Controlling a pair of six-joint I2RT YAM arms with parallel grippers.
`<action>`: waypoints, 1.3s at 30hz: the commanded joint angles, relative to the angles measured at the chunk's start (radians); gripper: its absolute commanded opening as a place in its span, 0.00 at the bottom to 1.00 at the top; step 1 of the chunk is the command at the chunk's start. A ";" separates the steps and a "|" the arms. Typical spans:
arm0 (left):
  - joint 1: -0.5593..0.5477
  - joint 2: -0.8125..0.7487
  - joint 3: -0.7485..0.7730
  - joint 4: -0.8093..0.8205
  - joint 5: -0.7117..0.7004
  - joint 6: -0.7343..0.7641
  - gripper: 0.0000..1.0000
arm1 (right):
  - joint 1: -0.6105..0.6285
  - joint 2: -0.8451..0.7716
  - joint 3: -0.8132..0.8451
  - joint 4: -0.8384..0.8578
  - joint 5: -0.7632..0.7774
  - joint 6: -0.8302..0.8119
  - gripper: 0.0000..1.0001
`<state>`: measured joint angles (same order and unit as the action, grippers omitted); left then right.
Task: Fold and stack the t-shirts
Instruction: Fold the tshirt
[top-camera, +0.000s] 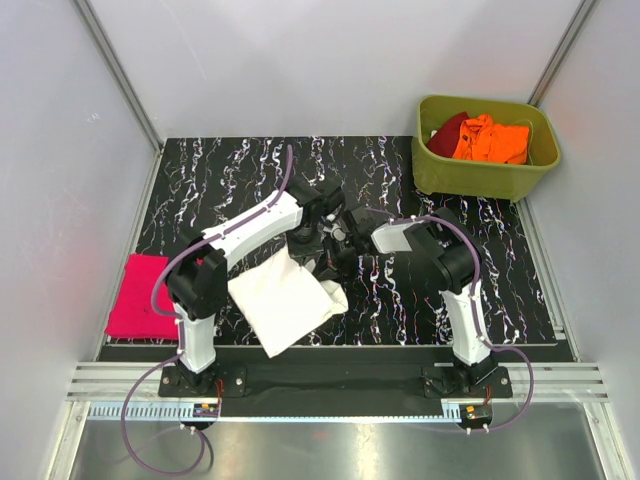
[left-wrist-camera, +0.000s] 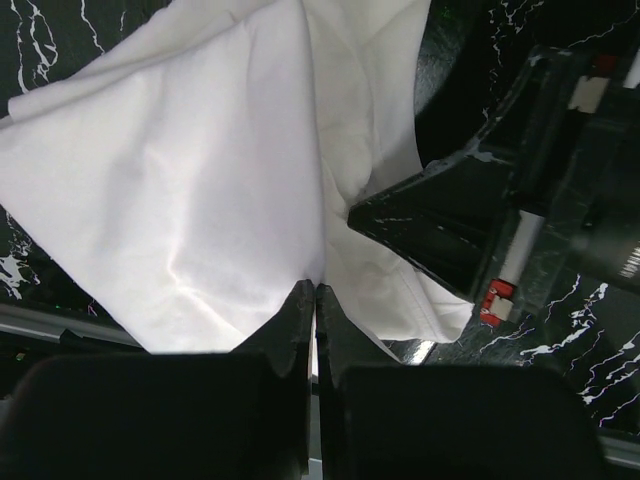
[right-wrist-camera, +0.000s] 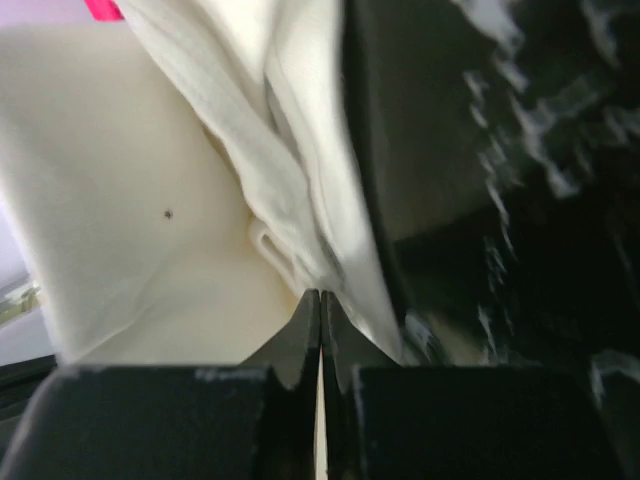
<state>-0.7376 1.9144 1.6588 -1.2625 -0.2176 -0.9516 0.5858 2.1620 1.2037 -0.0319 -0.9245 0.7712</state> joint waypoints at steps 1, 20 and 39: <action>0.009 -0.057 0.018 0.009 -0.029 0.028 0.00 | 0.032 0.031 0.028 0.023 0.026 0.007 0.00; 0.017 -0.006 0.131 0.002 -0.031 0.066 0.00 | 0.051 0.016 0.014 -0.106 0.208 -0.061 0.00; 0.017 0.014 0.032 0.060 -0.035 0.105 0.00 | 0.042 -0.111 0.106 -0.215 0.226 -0.038 0.04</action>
<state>-0.7261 1.9404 1.6985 -1.2243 -0.2234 -0.8639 0.6273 2.1162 1.2453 -0.1806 -0.7406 0.7441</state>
